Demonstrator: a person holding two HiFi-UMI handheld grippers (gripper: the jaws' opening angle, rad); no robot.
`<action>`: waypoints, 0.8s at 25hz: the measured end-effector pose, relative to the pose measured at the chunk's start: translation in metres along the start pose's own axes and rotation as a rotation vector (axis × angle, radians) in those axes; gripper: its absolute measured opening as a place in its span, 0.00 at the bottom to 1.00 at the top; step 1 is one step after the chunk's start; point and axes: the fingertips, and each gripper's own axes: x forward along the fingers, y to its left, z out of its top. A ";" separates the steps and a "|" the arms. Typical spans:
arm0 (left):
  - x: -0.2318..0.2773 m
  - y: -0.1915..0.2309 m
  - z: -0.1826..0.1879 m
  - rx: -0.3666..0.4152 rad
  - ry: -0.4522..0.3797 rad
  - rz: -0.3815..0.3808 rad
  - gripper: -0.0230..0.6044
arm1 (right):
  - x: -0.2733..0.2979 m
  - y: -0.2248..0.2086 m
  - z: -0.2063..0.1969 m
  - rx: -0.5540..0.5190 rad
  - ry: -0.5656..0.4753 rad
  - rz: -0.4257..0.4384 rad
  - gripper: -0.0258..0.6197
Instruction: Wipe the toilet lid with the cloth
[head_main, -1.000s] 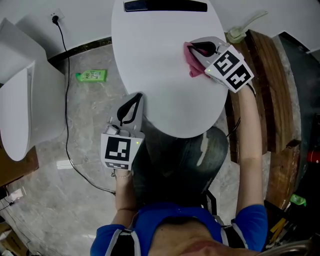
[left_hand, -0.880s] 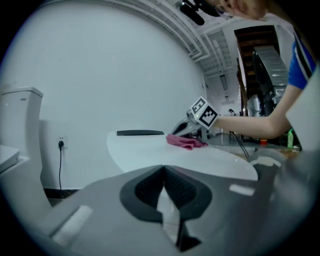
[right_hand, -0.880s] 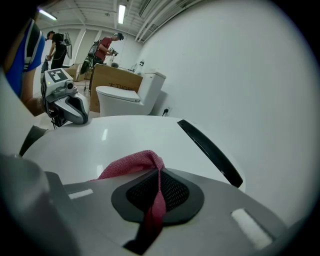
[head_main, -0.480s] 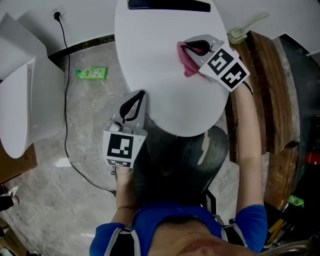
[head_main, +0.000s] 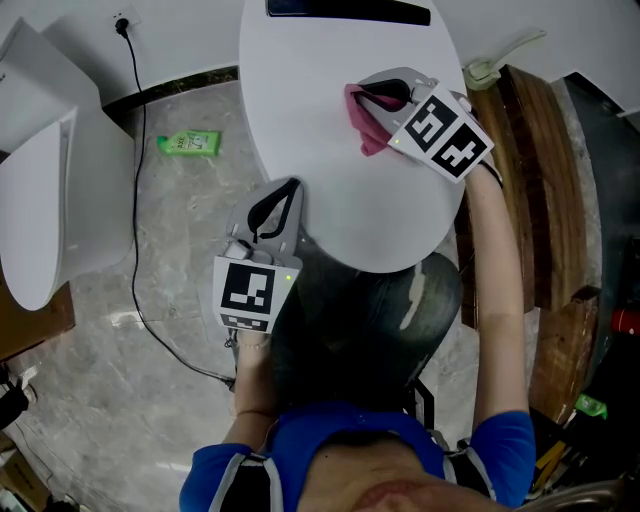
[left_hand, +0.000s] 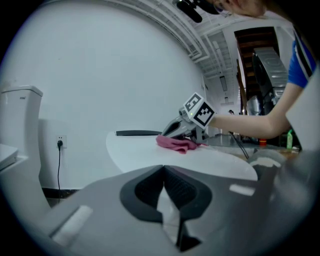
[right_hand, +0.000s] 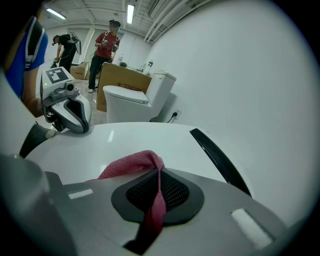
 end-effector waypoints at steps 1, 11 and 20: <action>0.000 0.000 0.000 -0.001 -0.001 -0.001 0.04 | 0.001 0.001 0.002 -0.004 -0.001 0.004 0.05; 0.001 0.000 0.000 -0.010 -0.008 -0.005 0.04 | 0.015 0.015 0.027 -0.055 -0.013 0.039 0.05; 0.001 -0.001 0.001 0.013 -0.008 0.013 0.04 | 0.023 0.026 0.045 -0.093 -0.025 0.060 0.05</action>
